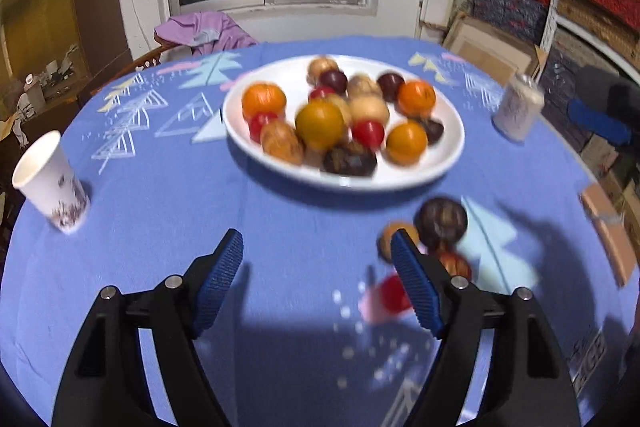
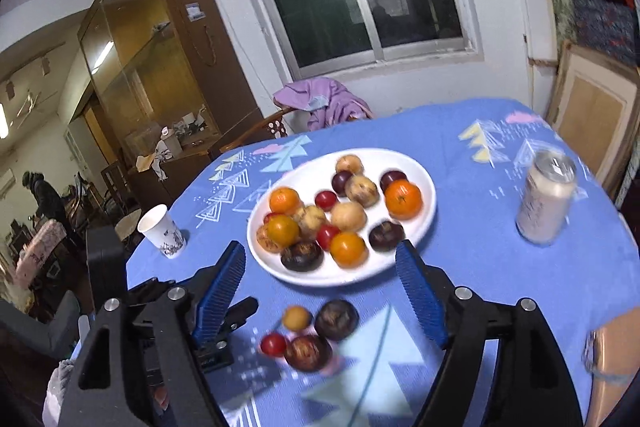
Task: Organize fruits
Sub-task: 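Move both open tools back toward the remaining fruits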
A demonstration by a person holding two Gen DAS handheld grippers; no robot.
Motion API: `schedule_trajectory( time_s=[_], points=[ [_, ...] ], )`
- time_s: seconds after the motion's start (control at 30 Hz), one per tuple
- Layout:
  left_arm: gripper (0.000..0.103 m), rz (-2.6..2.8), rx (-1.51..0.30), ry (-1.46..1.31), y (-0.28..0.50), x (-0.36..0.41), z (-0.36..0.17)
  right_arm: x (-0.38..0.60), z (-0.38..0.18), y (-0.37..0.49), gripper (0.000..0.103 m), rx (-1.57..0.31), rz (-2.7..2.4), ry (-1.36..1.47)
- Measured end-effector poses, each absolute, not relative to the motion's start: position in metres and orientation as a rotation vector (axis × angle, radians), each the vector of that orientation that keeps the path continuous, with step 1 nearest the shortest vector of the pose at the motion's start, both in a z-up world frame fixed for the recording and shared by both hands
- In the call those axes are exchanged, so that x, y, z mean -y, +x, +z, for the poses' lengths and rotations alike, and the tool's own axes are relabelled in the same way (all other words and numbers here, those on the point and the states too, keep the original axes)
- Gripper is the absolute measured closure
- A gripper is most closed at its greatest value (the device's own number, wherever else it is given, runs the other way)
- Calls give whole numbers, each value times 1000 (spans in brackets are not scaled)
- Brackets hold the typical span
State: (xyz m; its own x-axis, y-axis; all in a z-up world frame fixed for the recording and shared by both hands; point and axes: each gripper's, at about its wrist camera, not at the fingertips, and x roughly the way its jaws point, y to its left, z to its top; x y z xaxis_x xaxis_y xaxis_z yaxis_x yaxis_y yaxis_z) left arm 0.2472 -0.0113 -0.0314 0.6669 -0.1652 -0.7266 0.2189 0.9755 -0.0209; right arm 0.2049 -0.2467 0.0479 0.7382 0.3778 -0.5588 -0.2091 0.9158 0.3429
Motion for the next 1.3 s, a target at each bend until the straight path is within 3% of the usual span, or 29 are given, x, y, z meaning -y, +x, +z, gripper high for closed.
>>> schedule_trajectory(
  time_s=[0.33,0.73,1.0,1.2,1.3],
  points=[
    [28,-244,-816,107,234,27,-47,292,6,201,24,-776,300,475],
    [15,-230,-828,128,238,24,-50,283,1,203,21,-795,306,454],
    [16,-117,-816,44,225,-21,-39,293,0,204,20,-797,301,495],
    [16,-153,-824,121,211,-5,-50,288,-1,203,20,-795,302,470],
    [23,-170,-813,146,207,1,-50,286,-1,204,20,-798,303,463]
  ],
)
